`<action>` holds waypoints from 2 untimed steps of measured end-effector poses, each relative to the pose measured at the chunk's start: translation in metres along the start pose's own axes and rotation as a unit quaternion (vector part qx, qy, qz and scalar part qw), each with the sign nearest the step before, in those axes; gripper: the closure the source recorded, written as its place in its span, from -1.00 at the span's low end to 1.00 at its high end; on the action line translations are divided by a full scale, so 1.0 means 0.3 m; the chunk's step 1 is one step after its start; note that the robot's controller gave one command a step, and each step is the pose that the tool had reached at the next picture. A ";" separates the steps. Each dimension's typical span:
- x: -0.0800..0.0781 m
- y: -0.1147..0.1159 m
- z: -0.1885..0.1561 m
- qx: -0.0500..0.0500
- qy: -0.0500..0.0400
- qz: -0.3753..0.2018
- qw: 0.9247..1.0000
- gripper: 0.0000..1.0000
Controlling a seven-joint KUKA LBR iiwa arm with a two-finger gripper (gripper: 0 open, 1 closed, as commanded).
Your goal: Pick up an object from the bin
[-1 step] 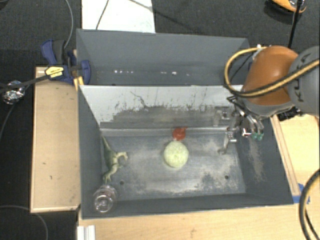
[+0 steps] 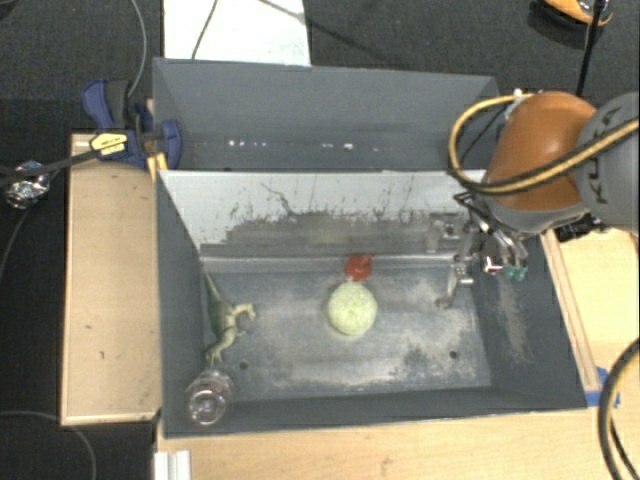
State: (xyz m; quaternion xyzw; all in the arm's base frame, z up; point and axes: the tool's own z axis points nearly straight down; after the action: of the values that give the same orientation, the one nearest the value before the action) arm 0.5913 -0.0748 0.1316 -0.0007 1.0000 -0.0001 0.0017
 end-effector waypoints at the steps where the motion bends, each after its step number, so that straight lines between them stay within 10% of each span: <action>1: 0.010 0.160 0.112 0.001 -0.003 -0.020 1.000 -1.00; 2: 0.046 0.263 0.160 -0.001 0.001 0.022 1.000 -1.00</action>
Offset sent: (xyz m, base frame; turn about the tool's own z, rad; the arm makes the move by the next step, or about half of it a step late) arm -0.0174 0.0842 -0.0482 0.0757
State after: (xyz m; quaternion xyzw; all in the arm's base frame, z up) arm 0.5777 0.0041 0.0836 0.0215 0.9998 0.0010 0.0006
